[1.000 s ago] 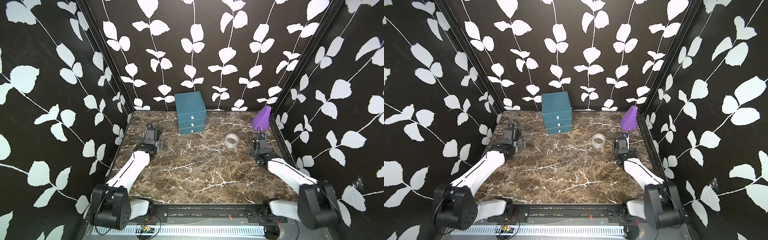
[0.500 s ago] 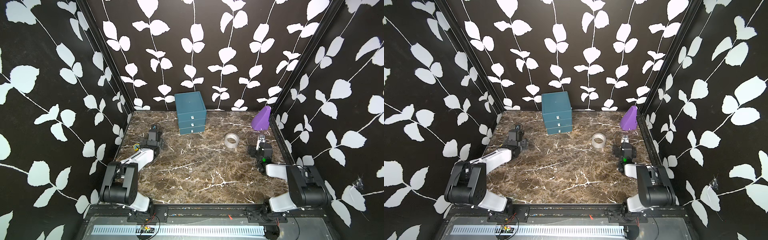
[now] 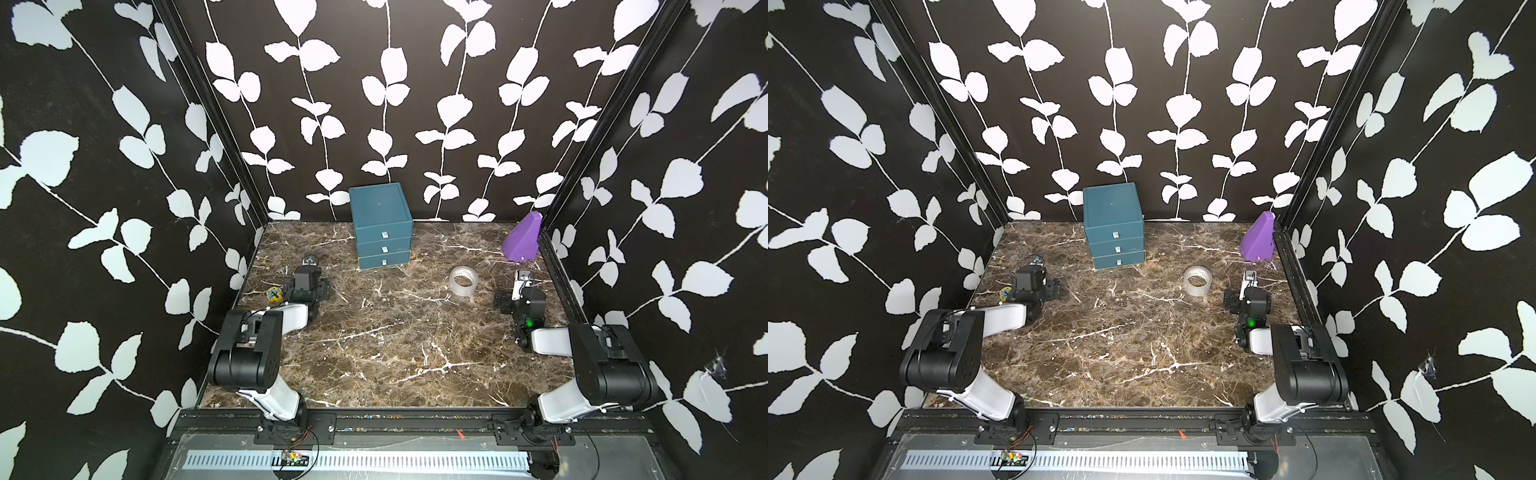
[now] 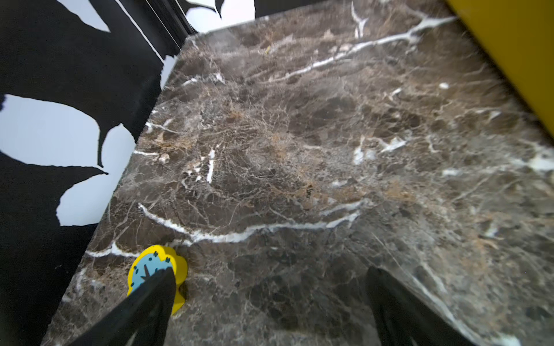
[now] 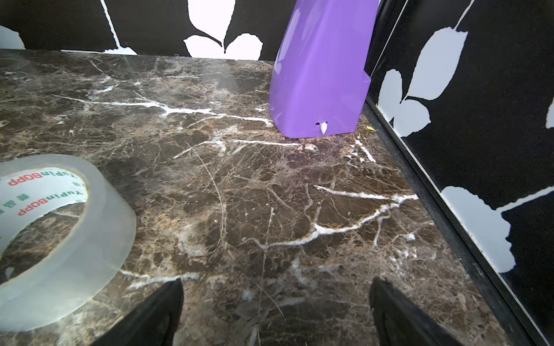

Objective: Place the brooch boxes into the drawer by color
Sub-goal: Reset both arms

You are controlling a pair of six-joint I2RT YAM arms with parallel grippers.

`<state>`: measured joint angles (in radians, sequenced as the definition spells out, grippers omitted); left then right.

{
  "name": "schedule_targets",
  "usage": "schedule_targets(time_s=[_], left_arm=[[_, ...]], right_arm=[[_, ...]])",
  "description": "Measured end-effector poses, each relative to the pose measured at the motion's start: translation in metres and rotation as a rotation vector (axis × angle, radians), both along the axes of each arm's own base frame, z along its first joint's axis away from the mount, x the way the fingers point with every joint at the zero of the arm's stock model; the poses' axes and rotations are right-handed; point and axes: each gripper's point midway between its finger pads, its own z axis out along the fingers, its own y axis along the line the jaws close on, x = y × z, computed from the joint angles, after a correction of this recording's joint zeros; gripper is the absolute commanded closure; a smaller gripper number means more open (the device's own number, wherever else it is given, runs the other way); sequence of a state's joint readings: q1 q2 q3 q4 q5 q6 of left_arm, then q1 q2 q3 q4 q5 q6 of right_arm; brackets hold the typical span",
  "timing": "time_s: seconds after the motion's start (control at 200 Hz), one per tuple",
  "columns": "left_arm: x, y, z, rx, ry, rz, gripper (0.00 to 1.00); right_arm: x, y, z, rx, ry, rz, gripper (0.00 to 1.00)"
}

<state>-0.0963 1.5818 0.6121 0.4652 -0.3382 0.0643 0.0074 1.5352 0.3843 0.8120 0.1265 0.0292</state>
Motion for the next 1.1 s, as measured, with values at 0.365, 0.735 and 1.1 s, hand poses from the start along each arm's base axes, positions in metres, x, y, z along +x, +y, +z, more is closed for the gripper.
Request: schedule_targets(time_s=[0.365, 0.735, 1.1], left_arm=[[-0.02, -0.004, 0.004, -0.019, -0.144, -0.036, 0.01], [-0.018, -0.005, 0.006, -0.04, -0.201, -0.063, 0.01], [-0.017, -0.007, 0.008, -0.047, -0.21, -0.07, 0.01]], right_arm=[[0.0, 0.001, 0.0, 0.003, 0.0, 0.006, 0.01], [0.0, 0.001, 0.0, 0.003, -0.001, 0.007, 0.01], [0.0, 0.002, 0.0, 0.0, 0.001, 0.01, 0.01]])
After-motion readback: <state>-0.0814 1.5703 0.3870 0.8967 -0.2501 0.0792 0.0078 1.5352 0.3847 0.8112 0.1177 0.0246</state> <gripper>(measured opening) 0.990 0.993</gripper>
